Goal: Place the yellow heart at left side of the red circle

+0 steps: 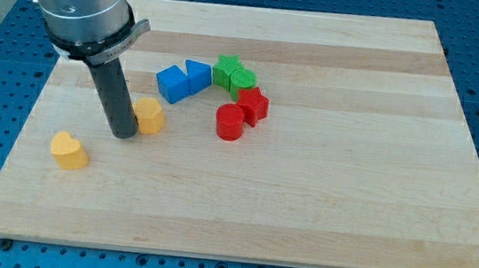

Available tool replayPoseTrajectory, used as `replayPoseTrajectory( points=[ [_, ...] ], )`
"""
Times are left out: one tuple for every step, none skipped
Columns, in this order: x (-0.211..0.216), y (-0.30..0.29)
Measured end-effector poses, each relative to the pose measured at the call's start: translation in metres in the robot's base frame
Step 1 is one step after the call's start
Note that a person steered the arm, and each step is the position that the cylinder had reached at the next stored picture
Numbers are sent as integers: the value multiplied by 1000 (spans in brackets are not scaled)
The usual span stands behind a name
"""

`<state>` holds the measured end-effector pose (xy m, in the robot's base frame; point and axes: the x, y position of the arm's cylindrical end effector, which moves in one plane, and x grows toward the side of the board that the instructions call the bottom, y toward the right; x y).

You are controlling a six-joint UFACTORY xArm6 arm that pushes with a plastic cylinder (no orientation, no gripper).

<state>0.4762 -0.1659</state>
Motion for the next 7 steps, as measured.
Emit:
replayPoseTrajectory(
  points=[
    [1,12],
    [-8,39],
    [-13,52],
    [-1,65],
    [0,85],
    [-1,86],
    [22,85]
  ],
)
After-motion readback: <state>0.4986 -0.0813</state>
